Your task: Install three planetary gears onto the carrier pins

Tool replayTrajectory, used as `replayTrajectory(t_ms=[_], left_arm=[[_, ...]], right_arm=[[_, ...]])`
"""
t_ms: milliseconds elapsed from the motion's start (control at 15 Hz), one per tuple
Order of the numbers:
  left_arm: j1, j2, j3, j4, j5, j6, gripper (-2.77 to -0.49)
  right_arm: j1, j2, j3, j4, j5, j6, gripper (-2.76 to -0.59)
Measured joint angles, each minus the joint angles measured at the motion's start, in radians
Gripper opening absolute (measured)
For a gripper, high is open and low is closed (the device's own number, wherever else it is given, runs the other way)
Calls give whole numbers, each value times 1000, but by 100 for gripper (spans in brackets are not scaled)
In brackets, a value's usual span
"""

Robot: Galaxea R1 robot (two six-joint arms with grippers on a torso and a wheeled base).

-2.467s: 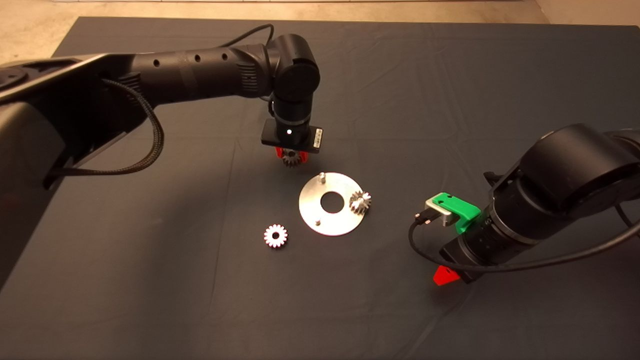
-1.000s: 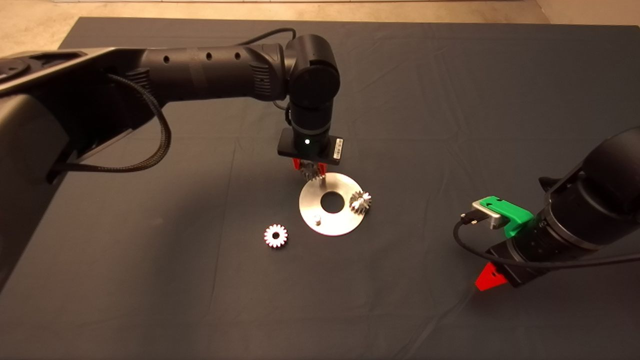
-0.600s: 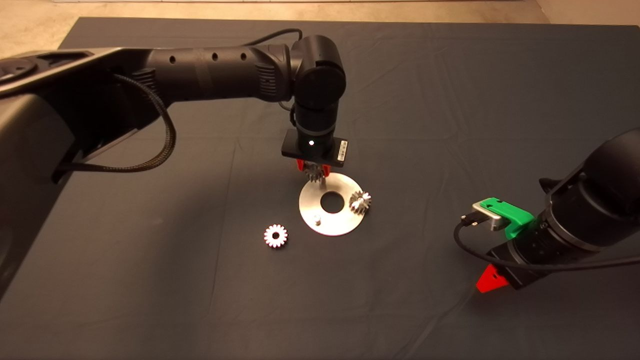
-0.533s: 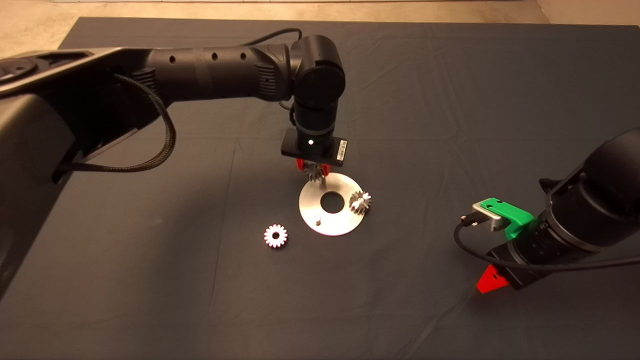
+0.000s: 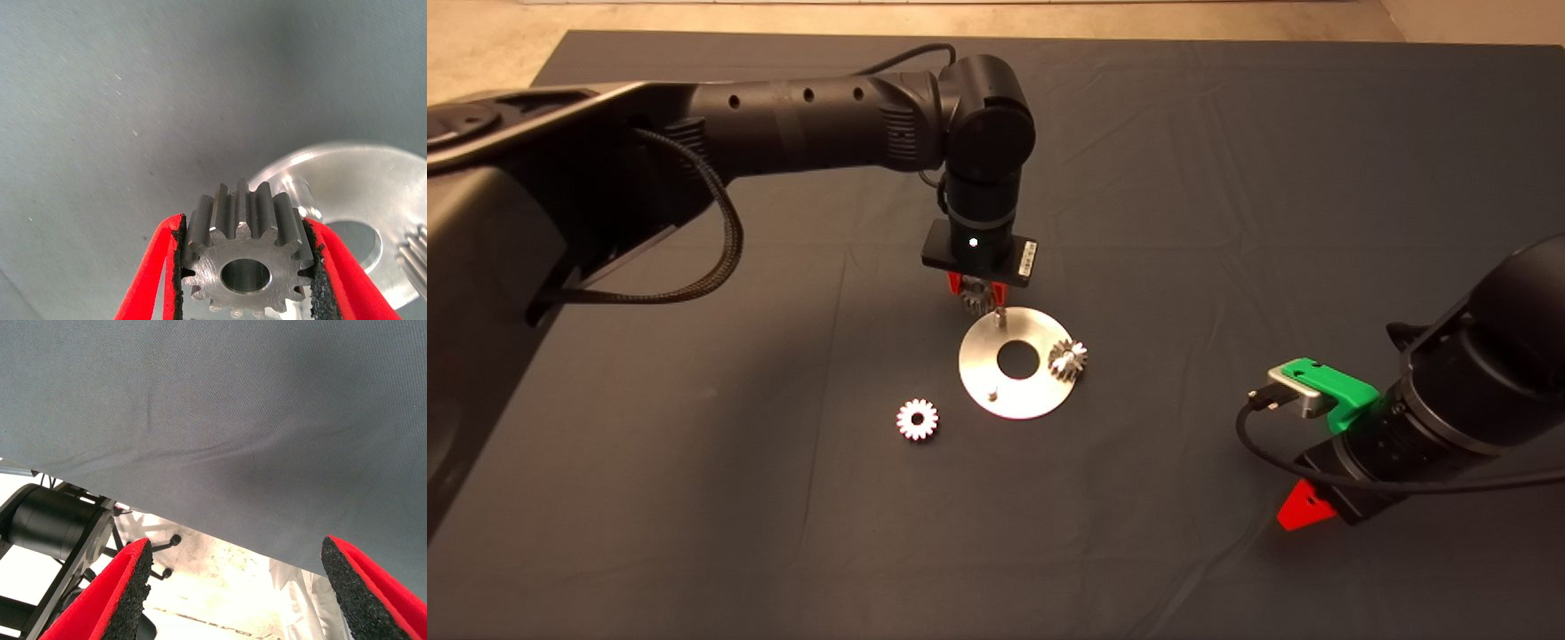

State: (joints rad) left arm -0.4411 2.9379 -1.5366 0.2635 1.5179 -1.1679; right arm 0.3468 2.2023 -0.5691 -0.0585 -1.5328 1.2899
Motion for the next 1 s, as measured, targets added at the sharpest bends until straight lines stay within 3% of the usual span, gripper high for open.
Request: replayTrajectory(t_ms=[267,533,1000], left_arm=[[0,4,0,-55,-56,23,-235],[0,4,0,-63,-103,25,-235],[0,4,-32,-69,-123,86,-236]], right_arm=[[0,3,3,0,0,6,-149],[0,6,4,0,1,6,-149],[0,6,4,6,1,17,-149]])
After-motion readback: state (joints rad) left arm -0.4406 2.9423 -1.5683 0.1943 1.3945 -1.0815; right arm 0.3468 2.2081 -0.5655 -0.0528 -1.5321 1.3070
